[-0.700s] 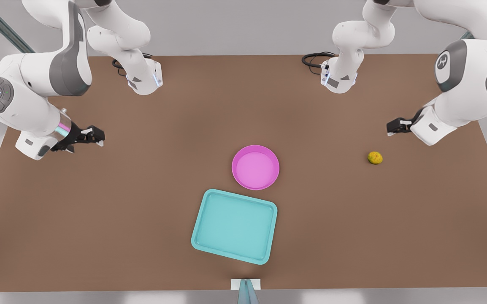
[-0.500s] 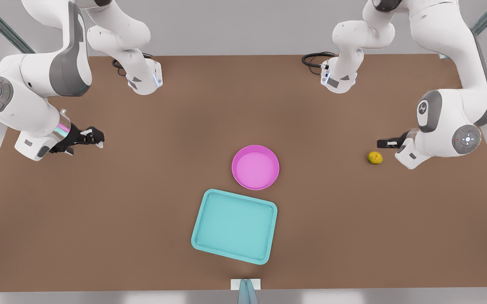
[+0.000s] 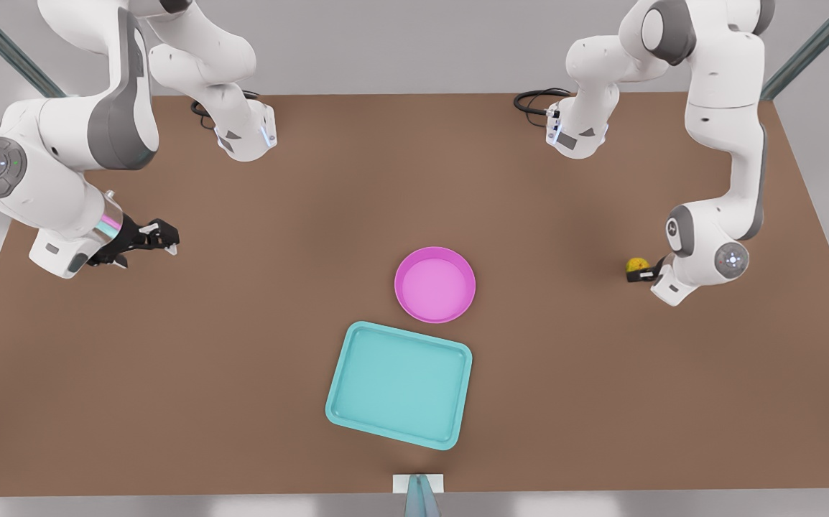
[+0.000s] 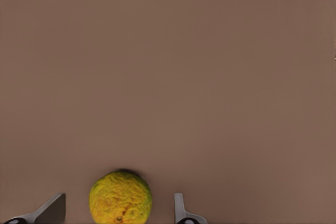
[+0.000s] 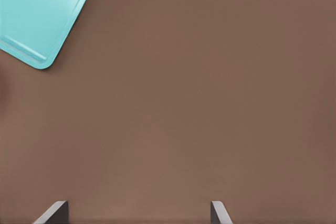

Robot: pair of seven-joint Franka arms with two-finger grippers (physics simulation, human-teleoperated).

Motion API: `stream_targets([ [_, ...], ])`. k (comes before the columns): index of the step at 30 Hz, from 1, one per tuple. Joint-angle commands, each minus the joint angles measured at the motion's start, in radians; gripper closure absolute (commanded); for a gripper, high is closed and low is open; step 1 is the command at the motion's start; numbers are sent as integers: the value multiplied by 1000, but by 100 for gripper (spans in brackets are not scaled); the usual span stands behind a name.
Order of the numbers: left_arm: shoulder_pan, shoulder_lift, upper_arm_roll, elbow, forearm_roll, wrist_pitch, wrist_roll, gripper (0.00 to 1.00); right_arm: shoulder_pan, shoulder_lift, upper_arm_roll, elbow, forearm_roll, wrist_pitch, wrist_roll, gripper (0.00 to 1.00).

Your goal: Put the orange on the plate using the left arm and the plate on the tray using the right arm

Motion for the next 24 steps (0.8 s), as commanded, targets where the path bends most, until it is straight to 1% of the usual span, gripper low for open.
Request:
stream_targets([
  [1,0,0,0,-4,2,60,78,0,0,-1,0,1,1,1,-19,0],
  [3,0,1,0,-6,2,14,78,0,0,-1,0,1,1,-1,-19,0],
  [9,0,21,2,-33,3,9,76,0,0,4,0,1,-1,-5,-19,0],
  [11,0,20,14,-63,5,20,76,0,2,4,0,-2,-1,-7,-19,0],
  [15,3,24,23,-61,8,38,78,0,2,8,0,-2,-1,-8,-10,0],
  [24,3,83,22,-58,8,66,78,0,2,11,0,-1,-1,-7,-10,0],
])
